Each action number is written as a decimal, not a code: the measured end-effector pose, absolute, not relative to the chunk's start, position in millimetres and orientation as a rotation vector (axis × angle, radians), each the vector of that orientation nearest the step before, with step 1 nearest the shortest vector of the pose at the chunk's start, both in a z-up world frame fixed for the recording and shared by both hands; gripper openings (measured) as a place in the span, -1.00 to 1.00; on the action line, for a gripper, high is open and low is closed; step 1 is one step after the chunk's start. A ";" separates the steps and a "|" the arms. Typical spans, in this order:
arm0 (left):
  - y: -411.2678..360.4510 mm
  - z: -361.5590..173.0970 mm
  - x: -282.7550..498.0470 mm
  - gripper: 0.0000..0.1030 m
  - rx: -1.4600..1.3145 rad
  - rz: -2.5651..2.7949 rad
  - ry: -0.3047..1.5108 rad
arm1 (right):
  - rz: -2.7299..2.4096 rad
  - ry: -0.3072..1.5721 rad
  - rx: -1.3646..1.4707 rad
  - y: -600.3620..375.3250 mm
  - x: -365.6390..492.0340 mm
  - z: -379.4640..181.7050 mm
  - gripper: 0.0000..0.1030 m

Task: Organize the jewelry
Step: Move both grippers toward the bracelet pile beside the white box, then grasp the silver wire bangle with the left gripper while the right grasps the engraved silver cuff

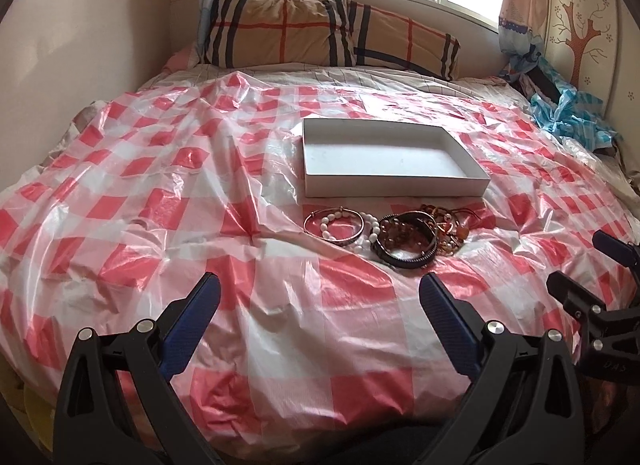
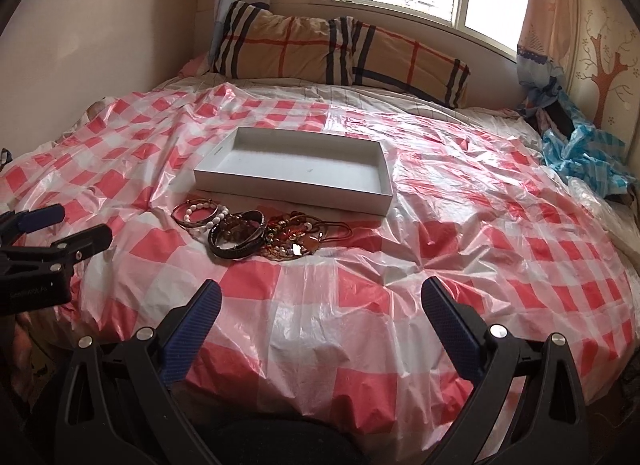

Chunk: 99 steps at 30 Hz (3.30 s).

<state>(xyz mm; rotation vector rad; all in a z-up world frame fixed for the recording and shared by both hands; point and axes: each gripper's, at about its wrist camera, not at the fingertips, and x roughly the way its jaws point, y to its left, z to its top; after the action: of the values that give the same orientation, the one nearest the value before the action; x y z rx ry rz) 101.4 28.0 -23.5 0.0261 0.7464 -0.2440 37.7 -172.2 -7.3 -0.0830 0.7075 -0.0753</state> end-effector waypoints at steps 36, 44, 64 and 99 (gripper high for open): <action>-15.0 -89.6 248.7 0.42 0.154 -0.348 0.865 | 0.160 0.940 -0.048 -201.4 177.9 -65.3 -0.87; -23.1 -94.5 221.8 -0.31 0.119 -0.518 0.931 | 0.090 0.939 0.064 -245.5 157.5 -66.5 -0.87; -30.1 -89.3 219.9 -0.12 0.193 -0.485 0.915 | 0.137 0.882 0.133 -259.5 141.0 -61.0 0.08; -51.6 -97.8 235.4 0.31 0.226 -0.448 0.928 | 0.174 0.983 0.015 -250.2 172.9 -88.9 0.76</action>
<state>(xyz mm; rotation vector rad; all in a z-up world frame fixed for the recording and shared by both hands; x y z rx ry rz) 235.4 -51.6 -97.8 0.2264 0.9277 -0.4484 172.9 -250.2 -88.9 0.0149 0.9833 0.1741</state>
